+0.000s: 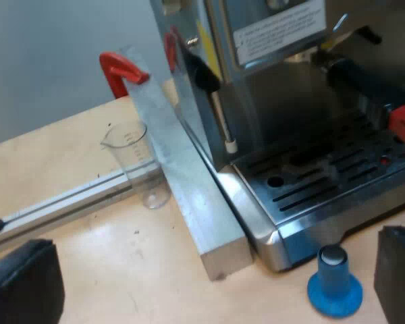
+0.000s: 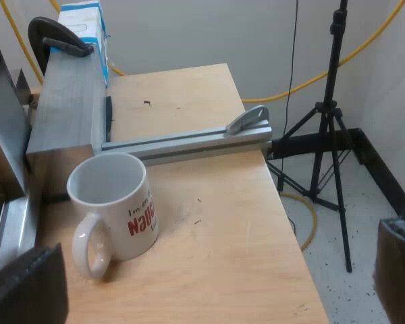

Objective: Put the handle in the coffee machine

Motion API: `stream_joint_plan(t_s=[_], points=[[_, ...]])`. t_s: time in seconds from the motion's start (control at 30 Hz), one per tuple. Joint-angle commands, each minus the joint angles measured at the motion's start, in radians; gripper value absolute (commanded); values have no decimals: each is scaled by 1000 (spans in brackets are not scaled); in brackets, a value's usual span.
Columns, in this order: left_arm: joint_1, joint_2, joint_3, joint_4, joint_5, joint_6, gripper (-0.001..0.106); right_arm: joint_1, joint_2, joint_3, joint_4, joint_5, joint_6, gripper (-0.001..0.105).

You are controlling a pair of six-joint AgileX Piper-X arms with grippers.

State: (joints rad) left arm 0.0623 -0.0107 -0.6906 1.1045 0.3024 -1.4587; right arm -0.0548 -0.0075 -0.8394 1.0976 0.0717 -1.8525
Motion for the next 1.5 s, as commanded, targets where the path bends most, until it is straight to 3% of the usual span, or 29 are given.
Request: stream_joint_plan(t_s=[0.03,0.23,0.37,0.5,0.67,0.87,1.1,1.5], points=[[35,-144,18,36,11,4,95,0,-47,-5,-2,-10,-7,93],[77,-141,41,18,118,-19,95,0,-47,4,16,-10,-7,93],[65,-141,41,-11,127,-69,95,0,-47,33,0,-65,-7,93],[19,-141,45,-13,28,-89,95,0,-47,71,-35,-182,-7,93],[-37,-133,73,-13,-117,-97,95,0,-46,133,-78,-199,6,93],[-66,-133,147,-17,-127,-97,95,0,-46,214,-71,-199,17,93],[-95,-133,152,-34,-127,-97,95,0,-46,314,-68,-199,17,93],[-98,-133,152,-34,-127,-97,95,0,-43,318,-79,-199,20,93]])
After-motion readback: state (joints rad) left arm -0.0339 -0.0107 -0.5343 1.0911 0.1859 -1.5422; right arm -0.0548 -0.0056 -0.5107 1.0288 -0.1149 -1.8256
